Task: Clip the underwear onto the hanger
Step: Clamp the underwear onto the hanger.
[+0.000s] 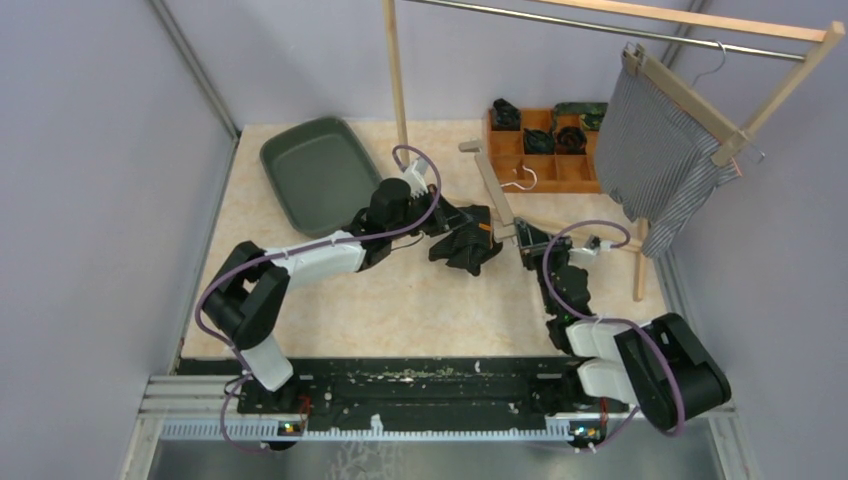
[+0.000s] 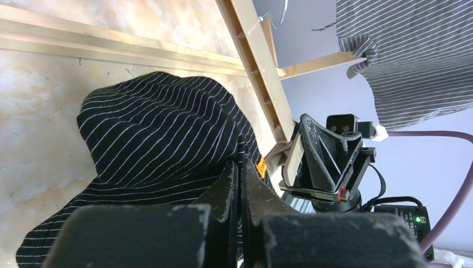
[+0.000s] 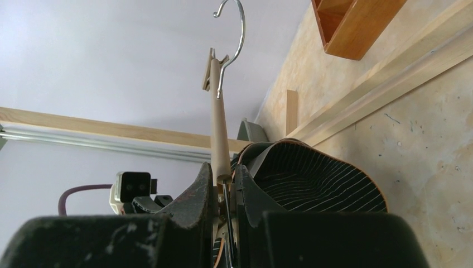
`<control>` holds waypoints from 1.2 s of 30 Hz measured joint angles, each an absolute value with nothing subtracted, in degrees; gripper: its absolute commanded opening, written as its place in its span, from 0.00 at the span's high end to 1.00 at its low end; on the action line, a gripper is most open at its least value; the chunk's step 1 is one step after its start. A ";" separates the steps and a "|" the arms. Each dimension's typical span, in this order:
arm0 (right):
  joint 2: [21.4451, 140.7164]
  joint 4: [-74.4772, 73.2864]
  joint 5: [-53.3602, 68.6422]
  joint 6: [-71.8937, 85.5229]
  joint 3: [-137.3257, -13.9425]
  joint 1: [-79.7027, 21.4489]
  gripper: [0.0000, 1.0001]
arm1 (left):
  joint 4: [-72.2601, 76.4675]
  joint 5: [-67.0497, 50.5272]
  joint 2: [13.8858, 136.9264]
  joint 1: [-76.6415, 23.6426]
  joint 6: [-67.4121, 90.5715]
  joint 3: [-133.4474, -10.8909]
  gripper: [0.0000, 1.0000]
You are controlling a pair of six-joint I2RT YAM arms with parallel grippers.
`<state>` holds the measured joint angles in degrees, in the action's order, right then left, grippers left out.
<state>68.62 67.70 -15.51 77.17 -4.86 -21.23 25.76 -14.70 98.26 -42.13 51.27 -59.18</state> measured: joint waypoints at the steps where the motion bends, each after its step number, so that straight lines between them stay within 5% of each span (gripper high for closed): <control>1: 69.10 68.14 -15.55 77.23 -4.86 -21.28 1.00 | 25.76 -14.72 98.28 -42.13 51.29 -59.18 1.00; 36: 80.27 81.10 -16.58 79.57 -4.93 -22.41 1.00 | 26.59 -15.88 98.61 -42.68 52.12 -59.31 1.00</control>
<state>80.27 81.10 -16.58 79.57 -4.93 -22.41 26.59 -15.88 98.61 -42.68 52.12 -59.31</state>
